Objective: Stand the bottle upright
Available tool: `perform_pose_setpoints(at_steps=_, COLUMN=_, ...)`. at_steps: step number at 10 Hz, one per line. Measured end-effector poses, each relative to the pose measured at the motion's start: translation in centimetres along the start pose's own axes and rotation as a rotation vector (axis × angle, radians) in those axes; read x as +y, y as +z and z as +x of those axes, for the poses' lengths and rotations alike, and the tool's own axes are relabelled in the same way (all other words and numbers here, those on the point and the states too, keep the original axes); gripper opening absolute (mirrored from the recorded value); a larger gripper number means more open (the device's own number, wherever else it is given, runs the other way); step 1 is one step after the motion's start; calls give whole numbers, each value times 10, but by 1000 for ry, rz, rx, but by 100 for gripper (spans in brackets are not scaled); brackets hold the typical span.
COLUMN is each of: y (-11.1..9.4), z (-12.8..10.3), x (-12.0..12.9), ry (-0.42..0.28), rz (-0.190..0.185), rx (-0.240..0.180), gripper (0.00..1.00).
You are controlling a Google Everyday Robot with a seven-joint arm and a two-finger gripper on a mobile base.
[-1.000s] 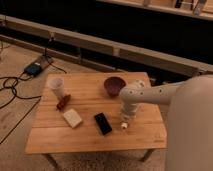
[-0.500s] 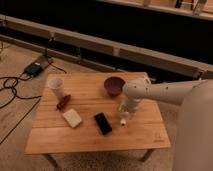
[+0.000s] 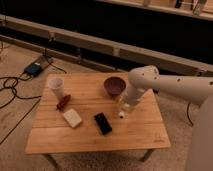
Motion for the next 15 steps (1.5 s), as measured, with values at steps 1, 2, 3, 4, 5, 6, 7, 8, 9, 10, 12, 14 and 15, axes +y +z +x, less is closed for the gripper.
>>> perform_pose_setpoints(at_steps=1, y=-11, z=2, x=5, ry=44, rz=-31, rx=38, gripper=0)
perform_pose_setpoints(at_steps=2, y=-17, z=5, x=7, ry=74, rz=-51, rx=75, gripper=0)
perform_pose_setpoints(at_steps=3, y=-25, z=9, x=12, ry=103, rz=-83, rx=128, gripper=0)
perform_pose_setpoints(at_steps=4, y=-29, z=11, x=16, ry=120, rz=-108, rx=173, gripper=0)
perform_pose_setpoints(at_steps=5, y=-33, z=12, x=20, ry=137, rz=-138, rx=219, gripper=0)
perform_pose_setpoints(at_steps=6, y=-34, z=12, x=22, ry=154, rz=-166, rx=255, gripper=0)
perform_pose_setpoints(at_steps=7, y=-33, z=12, x=22, ry=187, rz=-209, rx=312, gripper=0)
perform_pose_setpoints(at_steps=8, y=-31, z=10, x=21, ry=212, rz=-240, rx=354, gripper=0)
perform_pose_setpoints(at_steps=9, y=-29, z=9, x=20, ry=229, rz=-261, rx=384, gripper=0)
perform_pose_setpoints(at_steps=10, y=-24, z=7, x=18, ry=252, rz=-290, rx=426, gripper=0)
perform_pose_setpoints(at_steps=12, y=-15, z=3, x=13, ry=297, rz=-347, rx=497, gripper=0)
perform_pose_setpoints(at_steps=14, y=-11, z=-6, x=10, ry=342, rz=-403, rx=537, gripper=0)
perform_pose_setpoints(at_steps=15, y=-11, z=-12, x=10, ry=362, rz=-429, rx=542, gripper=0)
